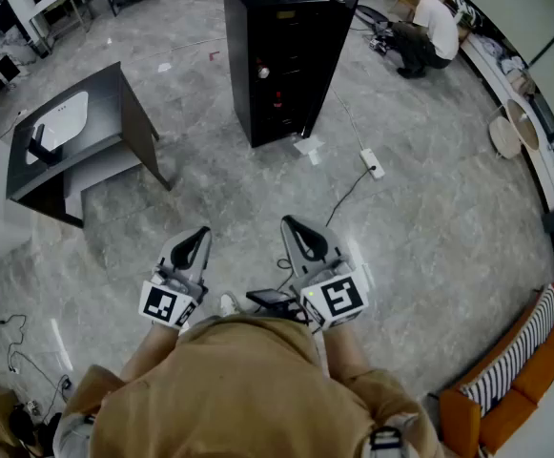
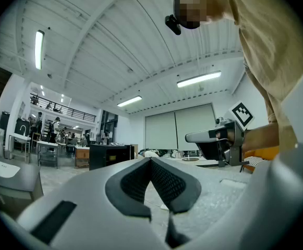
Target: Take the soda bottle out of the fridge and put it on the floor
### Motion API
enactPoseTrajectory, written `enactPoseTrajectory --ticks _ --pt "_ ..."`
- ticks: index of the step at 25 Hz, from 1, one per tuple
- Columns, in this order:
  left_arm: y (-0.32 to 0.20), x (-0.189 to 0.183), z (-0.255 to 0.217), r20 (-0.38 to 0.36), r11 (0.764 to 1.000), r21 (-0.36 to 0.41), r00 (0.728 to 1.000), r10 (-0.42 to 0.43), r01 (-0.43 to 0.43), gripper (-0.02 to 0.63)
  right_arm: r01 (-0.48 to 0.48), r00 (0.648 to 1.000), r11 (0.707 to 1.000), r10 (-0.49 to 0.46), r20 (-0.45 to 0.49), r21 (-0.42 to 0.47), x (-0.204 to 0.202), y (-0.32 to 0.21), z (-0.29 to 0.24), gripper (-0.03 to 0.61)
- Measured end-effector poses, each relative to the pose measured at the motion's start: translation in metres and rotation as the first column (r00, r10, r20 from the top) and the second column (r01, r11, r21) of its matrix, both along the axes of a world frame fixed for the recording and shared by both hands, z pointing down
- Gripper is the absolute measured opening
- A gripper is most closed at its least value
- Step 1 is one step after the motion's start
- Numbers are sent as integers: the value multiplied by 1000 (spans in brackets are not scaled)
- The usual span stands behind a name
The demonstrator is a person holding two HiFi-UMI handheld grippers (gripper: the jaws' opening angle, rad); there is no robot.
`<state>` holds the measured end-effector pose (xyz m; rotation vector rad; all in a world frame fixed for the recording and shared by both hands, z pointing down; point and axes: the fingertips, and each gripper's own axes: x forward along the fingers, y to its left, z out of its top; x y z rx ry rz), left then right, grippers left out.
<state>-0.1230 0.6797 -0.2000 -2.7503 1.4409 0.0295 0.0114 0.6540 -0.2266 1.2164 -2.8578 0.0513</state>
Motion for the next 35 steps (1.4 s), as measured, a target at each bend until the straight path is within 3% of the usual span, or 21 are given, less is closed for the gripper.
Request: enactPoseTrajectory --ticks 6,13,17,23,29,35 --pt "-12 11 -11 -8 999 42 1000 19 -19 0 -32 999 999 32 14 24 9 -1 -7 -2" --pt "-31 62 -4 -23 1000 21 999 24 -24 0 -84 996 996 84 22 36 63 -8 -7 -2" --pt "-44 78 0 -30 1000 19 999 -13 14 0 -64 996 996 67 -53 57 83 -17 0 -1" --pt "-54 97 7 -29 996 22 996 -83 84 2 -4 998 998 8 -70 60 106 -26 6 0" --pt "-73 116 6 -14 995 45 996 -88 89 0 19 996 996 -12 -86 82 121 -37 11 -2" --pt "-123 123 14 -18 996 54 997 -71 72 0 47 993 994 -35 -113 101 114 -75 15 -1"
